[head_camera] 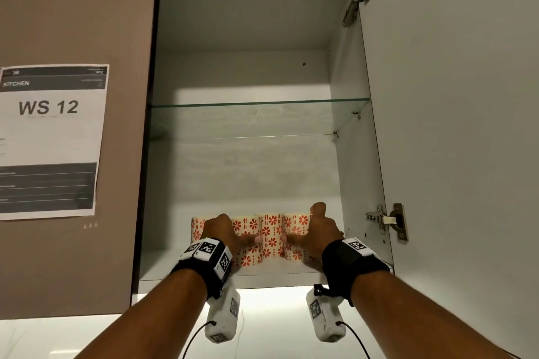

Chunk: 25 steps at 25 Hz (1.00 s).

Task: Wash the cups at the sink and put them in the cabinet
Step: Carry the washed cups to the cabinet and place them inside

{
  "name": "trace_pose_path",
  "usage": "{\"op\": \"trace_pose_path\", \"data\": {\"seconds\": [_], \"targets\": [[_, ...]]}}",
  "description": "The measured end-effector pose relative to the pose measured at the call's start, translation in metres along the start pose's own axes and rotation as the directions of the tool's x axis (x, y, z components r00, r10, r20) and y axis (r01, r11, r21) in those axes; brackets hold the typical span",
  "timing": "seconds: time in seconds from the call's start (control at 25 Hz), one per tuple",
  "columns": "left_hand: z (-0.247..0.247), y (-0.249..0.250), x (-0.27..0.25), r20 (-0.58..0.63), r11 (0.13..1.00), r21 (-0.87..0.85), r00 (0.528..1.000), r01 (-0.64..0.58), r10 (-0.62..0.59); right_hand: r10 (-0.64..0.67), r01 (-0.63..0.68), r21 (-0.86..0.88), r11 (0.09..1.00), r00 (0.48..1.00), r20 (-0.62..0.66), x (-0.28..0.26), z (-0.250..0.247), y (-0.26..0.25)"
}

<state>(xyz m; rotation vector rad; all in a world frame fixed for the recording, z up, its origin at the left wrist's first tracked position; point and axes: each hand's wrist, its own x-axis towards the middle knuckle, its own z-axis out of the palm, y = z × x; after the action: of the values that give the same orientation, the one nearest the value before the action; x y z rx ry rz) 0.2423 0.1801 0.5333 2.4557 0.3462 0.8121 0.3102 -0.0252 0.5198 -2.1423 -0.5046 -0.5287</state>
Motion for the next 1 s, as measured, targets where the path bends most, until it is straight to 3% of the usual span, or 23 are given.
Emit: {"op": "trace_pose_path", "data": {"seconds": [0.24, 0.36, 0.4, 0.48, 0.64, 0.72, 0.76, 0.8, 0.84, 0.92, 0.96, 1.0], "targets": [[0.006, -0.017, -0.04, 0.009, 0.997, 0.04, 0.998, -0.068, 0.067, -0.154, 0.146, -0.085, 0.986, 0.983, -0.105, -0.035, -0.014, 0.015], [0.005, -0.012, -0.086, -0.11, 0.981, 0.126, 0.981, -0.146, 0.16, -0.349, 0.374, 0.034, 0.927, 0.892, -0.288, -0.084, -0.019, 0.021], [0.005, -0.006, -0.107, -0.15, 0.969, 0.145, 0.964, -0.199, 0.22, -0.383, 0.434, 0.071, 0.898, 0.851, -0.358, -0.102, -0.018, 0.028], [0.019, 0.012, -0.148, -0.198, 0.936, 0.101, 0.915, -0.338, 0.352, -0.394, 0.471, 0.113, 0.875, 0.827, -0.402, -0.14, -0.017, 0.051], [0.046, 0.072, -0.211, -0.136, 0.835, -0.103, 0.839, -0.541, 0.527, -0.355, 0.42, 0.159, 0.894, 0.878, -0.322, -0.219, -0.027, 0.104], [0.049, 0.105, -0.234, -0.121, 0.765, -0.196, 0.789, -0.613, 0.602, -0.111, 0.222, 0.402, 0.888, 0.953, -0.281, -0.251, -0.04, 0.132], [0.047, 0.12, -0.247, -0.115, 0.727, -0.236, 0.761, -0.645, 0.638, 0.062, 0.124, 0.583, 0.803, 0.955, -0.289, -0.266, -0.051, 0.146], [0.045, 0.131, -0.26, -0.107, 0.691, -0.275, 0.735, -0.669, 0.669, 0.228, 0.091, 0.746, 0.66, 0.921, -0.314, -0.281, -0.064, 0.157], [0.041, 0.139, -0.273, -0.097, 0.653, -0.321, 0.71, -0.686, 0.697, 0.36, 0.143, 0.881, 0.45, 0.874, -0.326, -0.295, -0.082, 0.16], [0.031, 0.15, -0.297, -0.075, 0.583, -0.421, 0.667, -0.695, 0.741, 0.466, 0.369, 0.921, 0.124, 0.798, -0.383, -0.321, -0.125, 0.14], [0.025, 0.153, -0.309, -0.059, 0.552, -0.464, 0.646, -0.692, 0.761, 0.47, 0.46, 0.888, 0.031, 0.777, -0.419, -0.333, -0.146, 0.127], [0.019, 0.155, -0.32, -0.042, 0.526, -0.505, 0.628, -0.685, 0.777, 0.429, 0.491, 0.87, -0.035, 0.794, -0.431, -0.344, -0.163, 0.11]]}}
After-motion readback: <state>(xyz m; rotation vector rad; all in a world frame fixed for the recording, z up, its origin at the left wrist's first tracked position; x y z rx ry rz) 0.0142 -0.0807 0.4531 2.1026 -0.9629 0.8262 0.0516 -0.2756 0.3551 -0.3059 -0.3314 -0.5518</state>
